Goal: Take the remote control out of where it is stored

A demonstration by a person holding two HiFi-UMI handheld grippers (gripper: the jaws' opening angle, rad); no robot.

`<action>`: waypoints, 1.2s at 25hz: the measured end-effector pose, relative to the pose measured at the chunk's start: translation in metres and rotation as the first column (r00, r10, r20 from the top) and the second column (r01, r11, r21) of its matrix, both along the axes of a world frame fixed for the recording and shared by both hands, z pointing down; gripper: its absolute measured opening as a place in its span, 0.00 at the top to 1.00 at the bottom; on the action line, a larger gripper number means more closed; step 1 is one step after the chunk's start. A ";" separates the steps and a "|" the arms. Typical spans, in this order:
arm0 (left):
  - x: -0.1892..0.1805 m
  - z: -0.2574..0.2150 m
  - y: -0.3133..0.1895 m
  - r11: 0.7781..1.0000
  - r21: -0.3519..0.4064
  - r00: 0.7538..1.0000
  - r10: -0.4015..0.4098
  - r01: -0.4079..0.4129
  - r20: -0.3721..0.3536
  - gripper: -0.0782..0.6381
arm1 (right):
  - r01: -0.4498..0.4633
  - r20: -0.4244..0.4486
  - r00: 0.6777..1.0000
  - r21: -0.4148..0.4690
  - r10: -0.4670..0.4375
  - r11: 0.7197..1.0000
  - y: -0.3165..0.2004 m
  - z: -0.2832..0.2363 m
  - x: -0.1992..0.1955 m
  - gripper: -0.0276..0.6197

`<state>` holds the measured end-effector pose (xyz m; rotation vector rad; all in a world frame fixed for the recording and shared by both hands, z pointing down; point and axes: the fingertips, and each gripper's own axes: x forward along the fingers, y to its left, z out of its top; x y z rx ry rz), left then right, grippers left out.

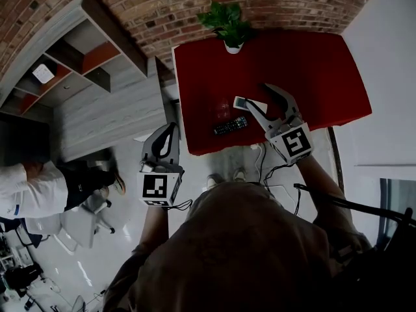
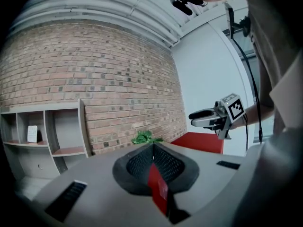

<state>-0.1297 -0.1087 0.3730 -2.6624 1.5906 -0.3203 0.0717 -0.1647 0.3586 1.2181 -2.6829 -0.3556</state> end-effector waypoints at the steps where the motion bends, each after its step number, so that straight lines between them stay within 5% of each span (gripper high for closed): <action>1: 0.000 -0.002 0.001 1.000 0.006 1.000 0.000 0.000 0.002 0.88 | -0.005 0.009 1.000 0.028 0.004 1.000 0.005 -0.007 0.001 0.60; 8: 0.002 -0.021 0.011 0.997 0.078 1.000 -0.001 0.001 0.006 0.88 | -0.015 0.064 0.998 0.030 0.014 0.999 0.030 -0.017 0.002 0.60; 19: -0.001 -0.016 0.020 0.997 0.072 1.000 0.000 -0.002 0.022 0.88 | -0.038 0.074 0.997 0.012 0.037 0.999 0.043 -0.007 0.005 0.62; 30: 0.006 -0.015 0.022 0.997 0.072 1.000 0.007 -0.008 0.020 0.88 | -0.037 0.090 0.995 -0.016 0.038 0.999 0.055 -0.005 0.004 0.83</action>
